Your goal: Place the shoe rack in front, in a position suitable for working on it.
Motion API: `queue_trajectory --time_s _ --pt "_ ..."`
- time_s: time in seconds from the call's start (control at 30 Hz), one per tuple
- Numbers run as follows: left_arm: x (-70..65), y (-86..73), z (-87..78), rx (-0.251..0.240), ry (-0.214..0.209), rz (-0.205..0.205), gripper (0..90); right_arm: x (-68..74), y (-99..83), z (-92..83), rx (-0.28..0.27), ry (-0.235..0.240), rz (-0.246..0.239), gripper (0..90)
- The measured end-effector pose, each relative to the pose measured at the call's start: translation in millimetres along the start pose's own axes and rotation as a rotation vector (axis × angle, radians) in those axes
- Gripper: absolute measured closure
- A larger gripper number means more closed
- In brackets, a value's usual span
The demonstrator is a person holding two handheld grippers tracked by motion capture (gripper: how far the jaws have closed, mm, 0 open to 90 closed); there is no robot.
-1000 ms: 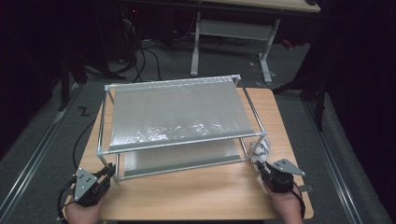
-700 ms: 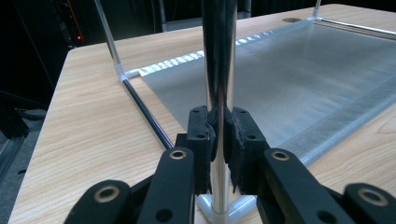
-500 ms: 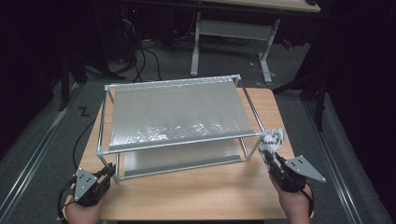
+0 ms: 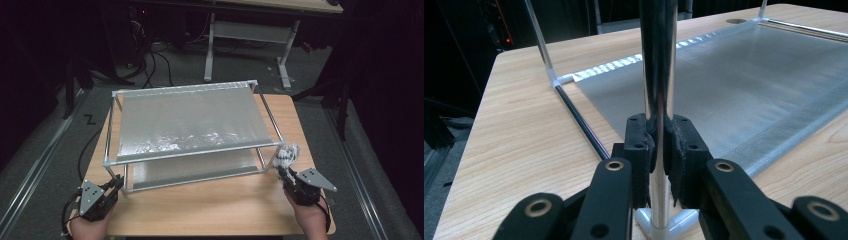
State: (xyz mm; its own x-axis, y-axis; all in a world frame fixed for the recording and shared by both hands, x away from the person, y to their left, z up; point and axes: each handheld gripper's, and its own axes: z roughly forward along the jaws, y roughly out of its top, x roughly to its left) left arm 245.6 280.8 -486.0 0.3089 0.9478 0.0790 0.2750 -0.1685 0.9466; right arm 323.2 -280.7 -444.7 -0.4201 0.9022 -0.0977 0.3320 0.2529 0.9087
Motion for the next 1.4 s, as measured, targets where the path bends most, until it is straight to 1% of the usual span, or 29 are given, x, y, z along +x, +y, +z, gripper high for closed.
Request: queue_trajectory --time_s 0.03,0.07,0.1,0.3,0.4,0.73,0.77,0.83,0.87,0.97,1.0,1.03,1.07,1.1,1.13,1.17,1.2,1.23,1.27,1.3,1.37,1.4 --pt "0.1 0.1 0.0 0.001 0.000 0.000 79.7 -0.4 -6.2 5.7 0.034 0.005 0.001 78.1" --pt "0.1 0.1 0.0 0.001 0.000 0.000 79.7 -0.4 -6.2 5.7 0.034 0.005 0.001 78.1" --pt "0.2 0.1 0.0 0.001 -0.001 0.001 79.7 0.1 -12.4 11.5 0.070 0.012 -0.004 78.1" --pt "0.1 0.3 -0.1 0.002 -0.001 0.000 79.7 -0.8 -32.2 31.2 0.191 0.040 -0.009 78.1" --pt "0.2 0.2 0.0 0.002 -0.001 0.001 79.7 -1.8 -34.6 33.9 0.205 0.042 -0.008 78.1" --pt "0.0 0.3 -0.1 0.003 0.000 0.000 79.7 -2.4 -36.4 34.1 0.211 0.041 -0.008 78.1" --pt "-0.1 0.3 -0.2 0.003 0.000 0.000 79.7 -5.9 -36.7 31.8 0.210 0.031 0.003 78.0" --pt "-0.1 0.2 -0.3 0.002 0.000 -0.001 79.8 -7.9 -36.7 30.5 0.208 0.026 0.012 78.0" --pt "-0.3 0.2 -0.5 0.003 0.001 0.000 79.7 -16.2 -36.3 24.8 0.194 0.001 0.039 78.1" --pt "-0.4 0.1 -0.4 0.002 0.001 0.000 79.7 -25.7 -33.5 16.2 0.152 -0.035 0.064 78.1" --pt "-0.4 0.1 -0.4 0.002 0.001 0.000 79.7 -25.7 -33.5 16.2 0.152 -0.035 0.064 78.1" --pt "-0.4 0.1 -0.3 0.001 0.002 -0.002 79.7 -31.2 -28.4 10.3 0.109 -0.046 0.078 77.9" --pt "-0.5 0.0 -0.4 0.001 0.002 -0.002 79.7 -31.2 -28.4 10.3 0.109 -0.046 0.078 77.9" --pt "-0.8 -0.1 -0.3 0.000 0.007 0.003 79.7 -32.3 -26.3 8.8 0.092 -0.044 0.084 77.8" --pt "-1.1 0.2 0.0 0.003 0.012 0.008 79.6 -33.5 -22.1 8.3 0.068 -0.046 0.076 77.9" --pt "-1.6 1.0 1.1 0.007 0.020 0.017 79.3 -33.5 -16.7 12.4 0.058 -0.052 0.071 78.0" --pt "-1.6 1.0 1.1 0.007 0.020 0.017 79.3 -33.5 -16.7 12.4 0.058 -0.052 0.071 78.0" --pt "-1.0 0.9 1.5 0.005 0.017 0.015 79.4 -32.7 -10.6 22.2 0.057 -0.043 0.065 77.9" --pt "-0.6 0.7 1.7 0.003 0.015 0.013 79.4 -32.7 -10.6 22.2 0.057 -0.043 0.065 77.9" --pt "-0.3 0.4 1.9 0.001 0.014 0.010 79.4 -31.8 -4.5 34.5 0.066 -0.046 0.048 77.9" --pt "-0.3 0.4 2.0 0.000 0.015 0.010 79.4 -31.8 0.6 44.2 0.066 -0.043 0.055 77.9" --pt "-0.4 0.4 2.1 0.000 0.016 0.010 79.5 -31.1 3.7 49.0 0.069 -0.045 0.048 78.0"
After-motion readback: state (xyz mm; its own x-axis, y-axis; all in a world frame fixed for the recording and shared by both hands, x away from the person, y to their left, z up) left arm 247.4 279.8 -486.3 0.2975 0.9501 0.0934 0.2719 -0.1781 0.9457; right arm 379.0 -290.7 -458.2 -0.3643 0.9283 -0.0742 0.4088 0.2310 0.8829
